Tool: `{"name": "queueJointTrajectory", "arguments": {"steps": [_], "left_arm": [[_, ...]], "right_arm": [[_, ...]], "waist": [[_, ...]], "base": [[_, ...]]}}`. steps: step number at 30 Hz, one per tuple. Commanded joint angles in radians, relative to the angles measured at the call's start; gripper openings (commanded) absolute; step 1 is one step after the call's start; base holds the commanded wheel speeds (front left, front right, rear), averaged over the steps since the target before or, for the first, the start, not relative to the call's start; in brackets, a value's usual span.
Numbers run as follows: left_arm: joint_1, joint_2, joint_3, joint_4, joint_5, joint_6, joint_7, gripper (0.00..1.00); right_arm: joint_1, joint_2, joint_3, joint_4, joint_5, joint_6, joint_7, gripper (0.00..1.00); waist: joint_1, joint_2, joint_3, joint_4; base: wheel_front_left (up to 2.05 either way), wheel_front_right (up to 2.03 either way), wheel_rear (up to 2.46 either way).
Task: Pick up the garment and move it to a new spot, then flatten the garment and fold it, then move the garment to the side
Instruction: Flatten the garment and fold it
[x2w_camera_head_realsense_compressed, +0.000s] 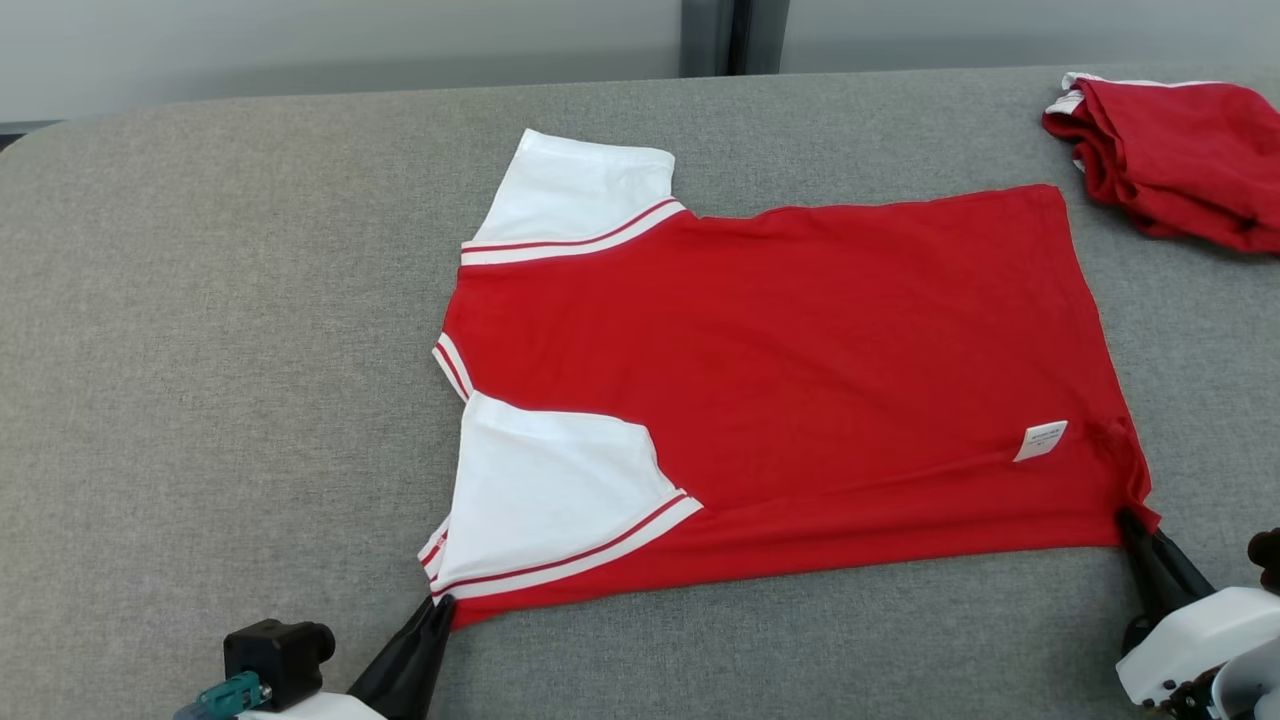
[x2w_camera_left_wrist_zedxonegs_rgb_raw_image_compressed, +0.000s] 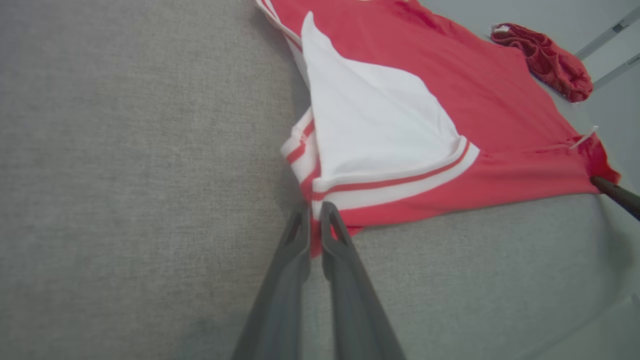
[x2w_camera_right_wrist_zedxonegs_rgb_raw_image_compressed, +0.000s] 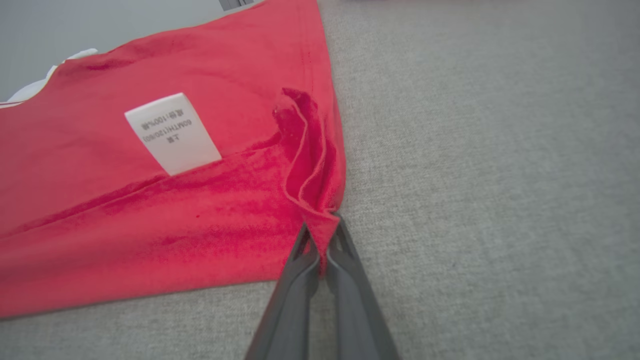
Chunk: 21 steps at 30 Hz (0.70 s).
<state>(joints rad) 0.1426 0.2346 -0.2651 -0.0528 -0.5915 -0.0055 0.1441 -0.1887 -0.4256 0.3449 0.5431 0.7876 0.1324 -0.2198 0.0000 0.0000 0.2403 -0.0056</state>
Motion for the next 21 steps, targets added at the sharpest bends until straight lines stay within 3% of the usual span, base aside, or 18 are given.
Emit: {"name": "queueJointTrajectory", "arguments": {"steps": [1,3,4,12,17,21], "left_arm": [[0.005,0.001,0.013,0.002,-0.005,0.01,-0.007,0.1],[0.006,0.003,0.018,0.008,0.002,0.023,-0.006,0.38],[0.007,0.003,0.024,0.008,0.01,0.035,-0.014,0.99],[0.001,0.02,0.106,-0.036,0.024,0.098,-0.079,1.0],[-0.037,0.004,0.151,-0.064,0.049,0.128,-0.183,1.0],[-0.072,-0.029,0.152,-0.067,0.078,0.147,-0.262,1.0]], "right_arm": [[0.009,-0.005,-0.009,0.01,-0.01,-0.003,0.0,0.51],[0.006,0.0,-0.017,0.01,-0.024,-0.003,0.001,1.0],[0.005,0.002,-0.023,0.011,-0.032,-0.003,0.0,1.0],[-0.015,0.01,-0.109,-0.005,-0.165,-0.002,-0.028,1.0],[-0.042,0.064,-0.149,-0.06,-0.288,-0.002,-0.041,1.0],[-0.069,0.125,-0.125,-0.103,-0.369,-0.002,-0.046,1.0]], "waist": [[0.0,0.0,-0.001,0.0],[0.0,0.0,-0.003,-0.002],[0.0,0.0,-0.005,-0.003],[0.0,0.0,-0.028,-0.013],[0.0,0.0,-0.047,-0.023],[0.0,0.0,-0.06,-0.03]], "base": [[0.0,0.0,0.0],[0.0,0.0,0.0],[0.0,0.0,0.0],[0.0,0.0,0.0],[0.0,0.0,0.0],[0.0,0.0,0.0]]}}
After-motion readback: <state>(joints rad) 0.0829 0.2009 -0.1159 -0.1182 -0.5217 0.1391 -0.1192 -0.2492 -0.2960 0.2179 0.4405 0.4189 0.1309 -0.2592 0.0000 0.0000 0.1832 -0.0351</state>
